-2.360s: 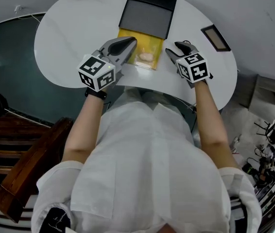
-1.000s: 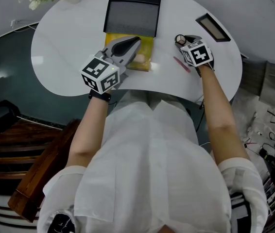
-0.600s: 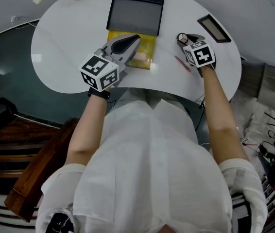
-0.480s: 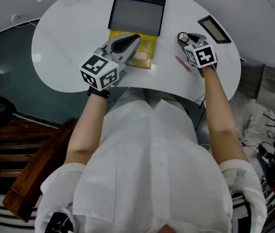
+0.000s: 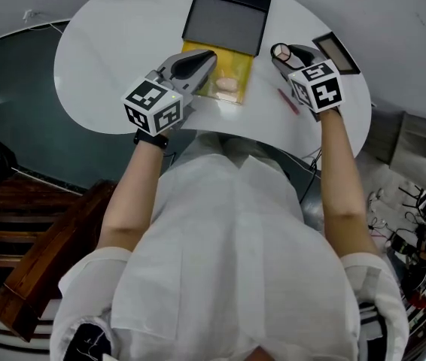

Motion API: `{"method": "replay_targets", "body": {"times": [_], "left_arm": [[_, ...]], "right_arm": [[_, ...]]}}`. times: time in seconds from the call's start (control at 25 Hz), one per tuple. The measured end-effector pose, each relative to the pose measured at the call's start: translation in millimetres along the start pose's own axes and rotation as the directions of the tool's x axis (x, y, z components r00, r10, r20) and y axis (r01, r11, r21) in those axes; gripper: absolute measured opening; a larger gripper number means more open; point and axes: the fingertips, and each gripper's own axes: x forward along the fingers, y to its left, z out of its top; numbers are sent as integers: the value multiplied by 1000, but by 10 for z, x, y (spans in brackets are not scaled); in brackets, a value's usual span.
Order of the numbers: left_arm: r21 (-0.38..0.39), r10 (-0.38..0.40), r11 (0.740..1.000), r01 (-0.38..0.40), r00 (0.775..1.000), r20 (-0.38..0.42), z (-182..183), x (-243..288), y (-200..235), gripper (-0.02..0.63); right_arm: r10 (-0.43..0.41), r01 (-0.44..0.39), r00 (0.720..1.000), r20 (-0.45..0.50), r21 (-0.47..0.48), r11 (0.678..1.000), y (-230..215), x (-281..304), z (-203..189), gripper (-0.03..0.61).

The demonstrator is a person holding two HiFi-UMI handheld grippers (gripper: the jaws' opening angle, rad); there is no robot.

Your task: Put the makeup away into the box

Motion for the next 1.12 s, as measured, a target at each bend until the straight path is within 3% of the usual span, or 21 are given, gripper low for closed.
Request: {"method": "replay_targets", "body": {"times": [0.48,0.76,1.12], "left_arm": [[-32,97,995,-96,995,28,-82,-459,201,20],[-49,160,986,-158,986,41,-116,-692,329,20],[-73,219,974,-215,974,52,-166,-968,422,20]], "right_arm": [[153,-155,988,-25,-147,977,885,428,372,210],[235,-246,969,-77,-228,942,1328,804,467,209],[280,-314,948,-148,-314,896,1722,1097,504,210]]}}
